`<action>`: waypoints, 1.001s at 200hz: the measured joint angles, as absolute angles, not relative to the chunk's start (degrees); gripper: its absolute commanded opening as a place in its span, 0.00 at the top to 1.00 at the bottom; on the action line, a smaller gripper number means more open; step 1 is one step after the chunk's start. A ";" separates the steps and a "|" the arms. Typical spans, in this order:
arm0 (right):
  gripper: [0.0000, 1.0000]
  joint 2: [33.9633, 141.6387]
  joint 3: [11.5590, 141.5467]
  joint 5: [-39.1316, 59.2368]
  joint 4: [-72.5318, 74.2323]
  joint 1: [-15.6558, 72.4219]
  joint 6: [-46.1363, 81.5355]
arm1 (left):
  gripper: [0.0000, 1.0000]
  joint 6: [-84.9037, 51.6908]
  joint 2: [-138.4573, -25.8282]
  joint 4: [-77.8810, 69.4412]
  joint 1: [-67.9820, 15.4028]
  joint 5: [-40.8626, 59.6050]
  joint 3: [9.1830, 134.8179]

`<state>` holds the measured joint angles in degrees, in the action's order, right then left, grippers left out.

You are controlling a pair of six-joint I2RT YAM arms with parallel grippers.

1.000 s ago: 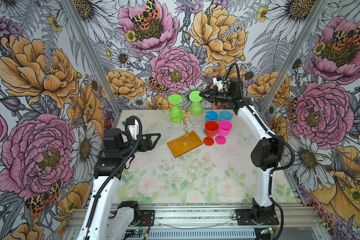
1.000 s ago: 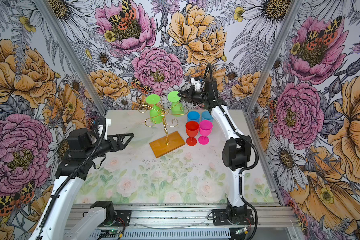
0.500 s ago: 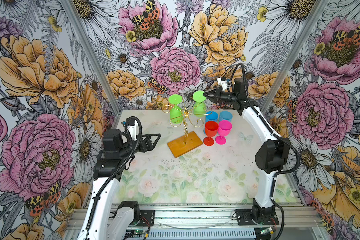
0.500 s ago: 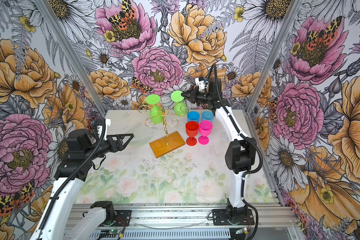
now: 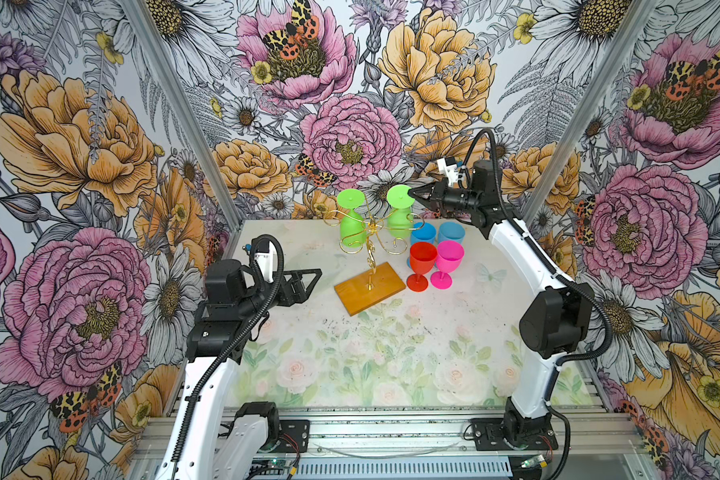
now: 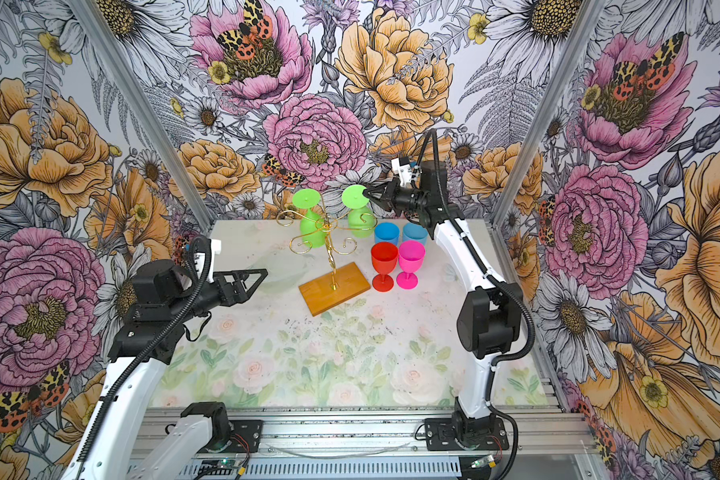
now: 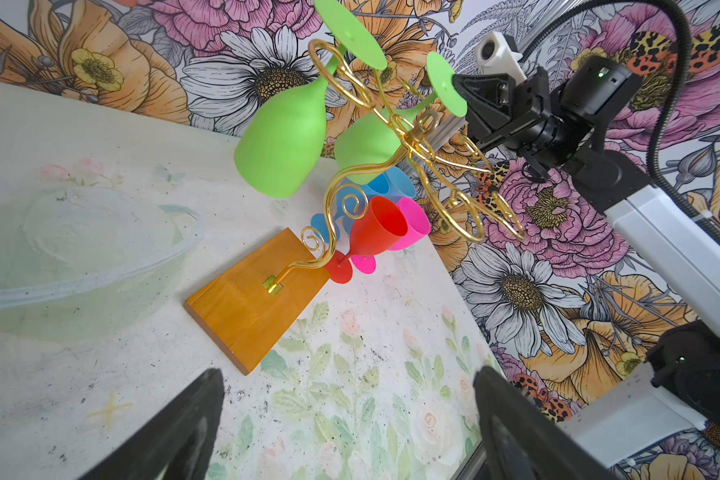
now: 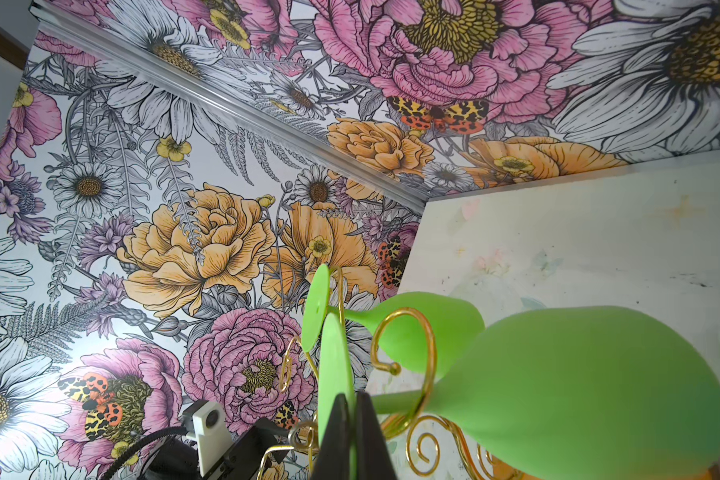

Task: Take the wine glass off the wine glass rack
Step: 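Close the right gripper on the foot of the hanging green glass, then lift the green glass off the rack hook with the right gripper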

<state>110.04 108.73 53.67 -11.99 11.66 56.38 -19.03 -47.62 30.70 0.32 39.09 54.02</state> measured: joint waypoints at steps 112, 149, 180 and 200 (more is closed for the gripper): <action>1.00 113.62 114.76 53.60 -10.72 16.19 58.08 | 0.05 -19.03 -47.57 30.74 0.32 39.07 54.04; 1.00 117.14 119.31 52.18 -10.04 15.94 58.06 | 0.04 -18.87 -46.98 31.70 0.32 39.07 54.04; 1.00 120.46 122.04 51.18 -9.89 15.05 58.04 | 0.04 -18.81 -46.63 32.58 0.32 39.07 54.11; 1.00 121.95 123.07 50.72 -9.82 13.69 57.87 | 0.04 -18.83 -46.48 33.21 0.30 39.07 54.11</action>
<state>121.95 123.07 50.72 -9.82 13.69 57.87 -18.83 -46.48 33.21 0.30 39.07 54.11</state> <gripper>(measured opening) 0.049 0.962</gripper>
